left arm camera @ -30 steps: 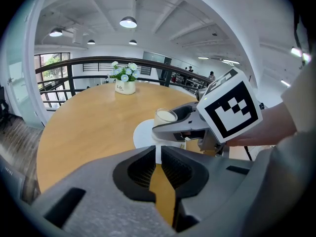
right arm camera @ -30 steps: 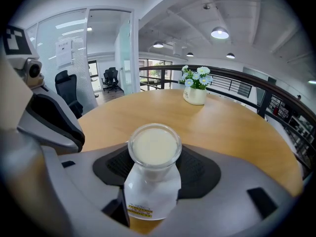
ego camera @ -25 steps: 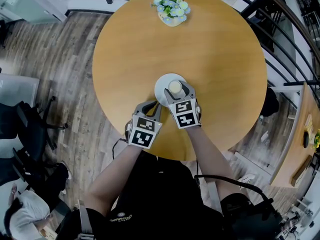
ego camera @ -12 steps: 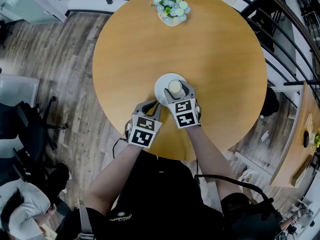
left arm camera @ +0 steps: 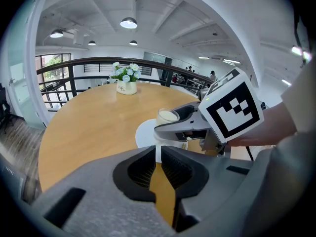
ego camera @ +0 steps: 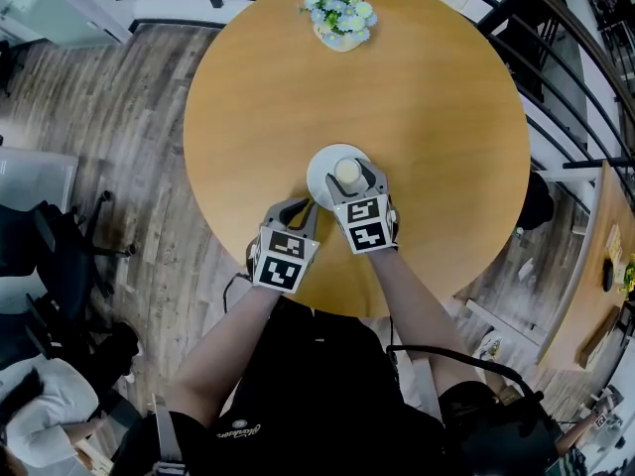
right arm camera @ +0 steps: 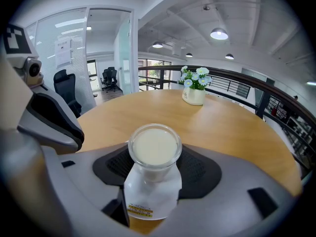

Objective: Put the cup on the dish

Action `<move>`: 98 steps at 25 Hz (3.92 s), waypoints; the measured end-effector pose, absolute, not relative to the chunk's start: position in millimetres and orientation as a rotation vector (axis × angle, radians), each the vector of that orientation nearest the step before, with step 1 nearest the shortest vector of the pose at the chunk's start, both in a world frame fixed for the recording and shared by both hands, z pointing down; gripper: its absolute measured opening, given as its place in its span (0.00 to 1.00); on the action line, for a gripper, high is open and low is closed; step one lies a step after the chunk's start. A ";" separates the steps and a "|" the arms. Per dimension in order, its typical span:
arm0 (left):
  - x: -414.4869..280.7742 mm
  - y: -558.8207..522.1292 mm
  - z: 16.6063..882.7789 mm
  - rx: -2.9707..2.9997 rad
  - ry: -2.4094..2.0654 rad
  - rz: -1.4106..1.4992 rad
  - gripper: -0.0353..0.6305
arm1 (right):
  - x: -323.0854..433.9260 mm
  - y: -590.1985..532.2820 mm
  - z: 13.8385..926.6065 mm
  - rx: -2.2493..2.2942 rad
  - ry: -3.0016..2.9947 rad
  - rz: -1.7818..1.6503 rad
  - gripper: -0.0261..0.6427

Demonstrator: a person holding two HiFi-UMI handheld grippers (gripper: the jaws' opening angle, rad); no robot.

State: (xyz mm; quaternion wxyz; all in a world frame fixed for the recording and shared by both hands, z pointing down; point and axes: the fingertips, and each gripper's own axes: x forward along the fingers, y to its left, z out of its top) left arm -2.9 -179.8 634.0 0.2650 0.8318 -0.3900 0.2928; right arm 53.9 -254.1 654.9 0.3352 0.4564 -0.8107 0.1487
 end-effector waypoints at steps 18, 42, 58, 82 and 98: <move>-5.5 -178.1 637.3 2.250 -1.051 0.787 0.11 | 52.1 -250.8 663.4 1.214 -2.133 0.455 0.47; 2.6 -177.1 622.6 2.285 -1.044 0.789 0.11 | 64.4 -218.7 670.5 1.173 -2.078 0.501 0.47; 17.1 -192.5 545.0 2.429 -1.116 0.676 0.11 | 96.2 -190.9 570.1 1.338 -2.211 0.483 0.37; 35.3 -209.2 383.3 2.695 -1.256 0.364 0.11 | 101.0 -192.7 369.2 1.576 -2.468 0.090 0.15; 30.1 -201.7 378.3 2.696 -1.265 0.352 0.11 | 87.0 -185.6 364.6 1.534 -2.477 0.049 0.09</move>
